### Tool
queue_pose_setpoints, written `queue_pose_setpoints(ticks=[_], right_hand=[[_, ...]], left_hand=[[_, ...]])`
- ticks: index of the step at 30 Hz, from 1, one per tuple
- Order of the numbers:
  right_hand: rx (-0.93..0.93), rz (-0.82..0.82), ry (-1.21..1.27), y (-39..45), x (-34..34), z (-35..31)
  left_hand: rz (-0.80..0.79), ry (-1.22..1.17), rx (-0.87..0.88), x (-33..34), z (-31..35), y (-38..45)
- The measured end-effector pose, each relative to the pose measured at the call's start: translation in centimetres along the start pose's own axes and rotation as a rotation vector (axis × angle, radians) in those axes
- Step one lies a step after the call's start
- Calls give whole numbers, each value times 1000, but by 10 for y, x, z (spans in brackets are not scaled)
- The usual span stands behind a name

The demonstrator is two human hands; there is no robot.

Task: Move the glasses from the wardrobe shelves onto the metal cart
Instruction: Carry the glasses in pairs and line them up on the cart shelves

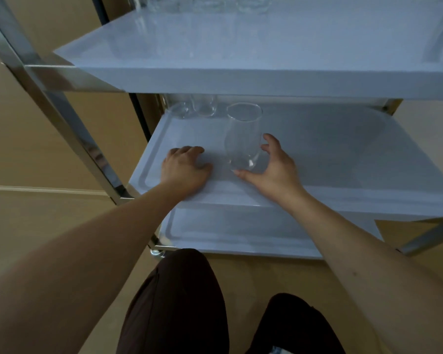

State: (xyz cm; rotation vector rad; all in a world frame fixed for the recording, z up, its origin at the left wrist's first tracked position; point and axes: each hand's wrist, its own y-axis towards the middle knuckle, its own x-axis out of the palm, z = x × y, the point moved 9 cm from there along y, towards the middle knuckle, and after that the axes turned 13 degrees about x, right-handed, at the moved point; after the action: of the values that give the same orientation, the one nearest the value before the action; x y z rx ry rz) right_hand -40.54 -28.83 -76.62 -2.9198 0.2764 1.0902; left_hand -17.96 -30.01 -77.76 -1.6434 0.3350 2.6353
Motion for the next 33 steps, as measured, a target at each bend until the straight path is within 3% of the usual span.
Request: queue_pose_setpoints(ticks=[6, 19, 33], right_hand=[[56, 51, 197, 25, 21, -3], [5, 172, 54, 131, 43, -33], [20, 197, 113, 215, 71, -36]], left_hand=[[-11, 200, 96, 11, -3, 4], [43, 212, 104, 12, -11, 9], [75, 202, 100, 12, -10, 12]])
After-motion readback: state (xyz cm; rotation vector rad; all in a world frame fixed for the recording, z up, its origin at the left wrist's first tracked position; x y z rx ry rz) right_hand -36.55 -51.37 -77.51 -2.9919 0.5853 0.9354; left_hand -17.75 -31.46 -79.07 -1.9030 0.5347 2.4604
